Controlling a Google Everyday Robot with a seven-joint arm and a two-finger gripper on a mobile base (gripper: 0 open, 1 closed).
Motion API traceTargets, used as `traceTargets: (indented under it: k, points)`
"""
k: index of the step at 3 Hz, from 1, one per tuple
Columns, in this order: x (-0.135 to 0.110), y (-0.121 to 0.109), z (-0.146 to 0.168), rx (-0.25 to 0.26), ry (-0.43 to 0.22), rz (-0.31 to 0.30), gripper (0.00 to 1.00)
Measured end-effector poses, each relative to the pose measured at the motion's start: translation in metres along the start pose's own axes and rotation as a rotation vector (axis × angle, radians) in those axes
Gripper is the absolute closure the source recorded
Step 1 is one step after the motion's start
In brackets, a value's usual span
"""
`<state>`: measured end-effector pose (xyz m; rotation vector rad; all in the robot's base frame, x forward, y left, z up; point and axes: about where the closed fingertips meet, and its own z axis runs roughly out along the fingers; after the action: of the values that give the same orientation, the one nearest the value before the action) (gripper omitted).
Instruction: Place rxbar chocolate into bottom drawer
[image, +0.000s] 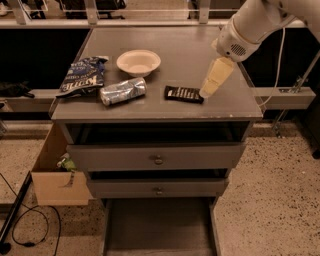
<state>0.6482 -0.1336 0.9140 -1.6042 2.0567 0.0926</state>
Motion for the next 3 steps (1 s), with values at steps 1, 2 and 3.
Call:
traceTargets:
  k: [1, 2, 3]
  points:
    - [0.003, -0.014, 0.007, 0.003, 0.002, 0.012, 0.0]
    - [0.002, -0.022, 0.017, 0.005, 0.018, 0.01, 0.0]
    - [0.001, -0.023, 0.032, -0.011, 0.037, 0.007, 0.0]
